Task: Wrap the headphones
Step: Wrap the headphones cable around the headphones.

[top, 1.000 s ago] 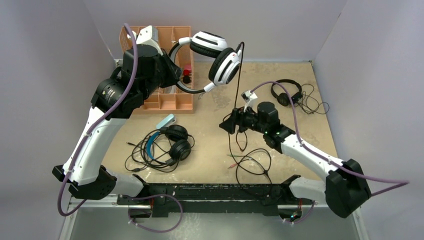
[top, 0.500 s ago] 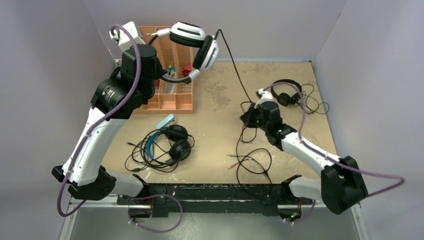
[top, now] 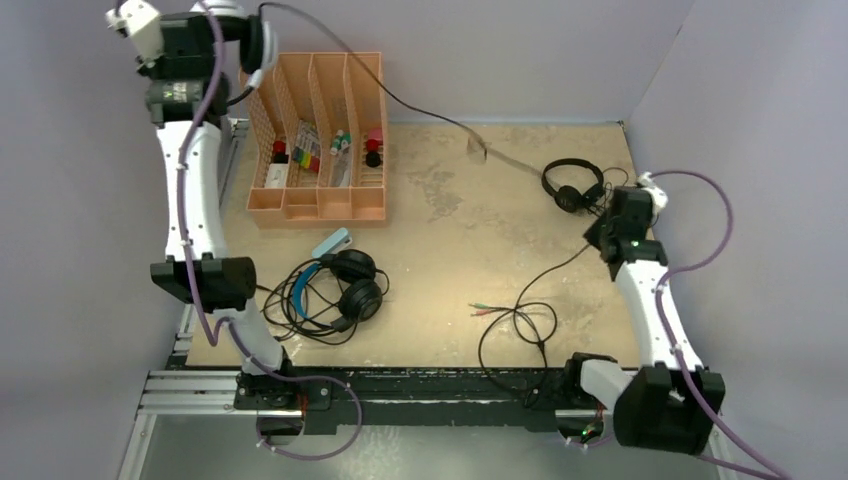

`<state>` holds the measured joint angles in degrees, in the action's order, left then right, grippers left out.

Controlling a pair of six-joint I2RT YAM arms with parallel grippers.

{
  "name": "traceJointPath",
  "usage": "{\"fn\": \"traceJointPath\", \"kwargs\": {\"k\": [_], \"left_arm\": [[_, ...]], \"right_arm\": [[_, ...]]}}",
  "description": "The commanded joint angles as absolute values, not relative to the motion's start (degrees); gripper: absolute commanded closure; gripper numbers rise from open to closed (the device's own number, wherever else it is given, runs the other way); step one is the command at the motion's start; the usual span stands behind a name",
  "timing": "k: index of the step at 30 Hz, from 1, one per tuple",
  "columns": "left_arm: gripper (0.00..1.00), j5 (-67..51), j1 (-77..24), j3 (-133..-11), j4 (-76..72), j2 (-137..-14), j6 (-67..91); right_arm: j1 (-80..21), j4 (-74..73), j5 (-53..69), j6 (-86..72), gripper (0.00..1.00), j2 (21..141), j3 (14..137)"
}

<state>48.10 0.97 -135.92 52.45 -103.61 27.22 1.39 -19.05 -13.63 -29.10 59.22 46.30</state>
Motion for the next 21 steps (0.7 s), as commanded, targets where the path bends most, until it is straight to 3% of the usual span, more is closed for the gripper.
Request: {"fn": "traceJointPath", "kwargs": {"k": [1, 5, 13, 16, 19, 21], "left_arm": [[1.00, 29.6, 14.7, -139.7, 51.5, -100.7, 38.4], [1.00, 19.5, 21.5, -135.0, 48.1, -98.1, 40.7], [1.00, 8.8, 21.8, -128.3, 45.0, -93.9, 39.6], [1.00, 2.7, 21.7, -123.9, 43.3, -91.6, 40.6], [1.00, -10.8, 20.5, -113.9, 35.8, -87.7, 44.9], [1.00, -15.0, 16.7, -108.9, 33.1, -85.8, 46.2]], "right_arm": [[16.3, -28.0, -11.1, -32.3, 1.00, 64.8, 51.0], [24.9, -29.5, -13.7, -33.8, 1.00, 66.9, 51.9], [25.5, -28.0, -27.5, -32.8, 1.00, 64.1, 51.6], [25.2, -24.3, -21.2, -28.7, 1.00, 61.5, 49.8], [23.8, -21.6, -15.1, -25.3, 1.00, 59.5, 47.5], [23.1, -20.8, -11.2, -23.2, 0.94, 59.0, 46.3]]}}
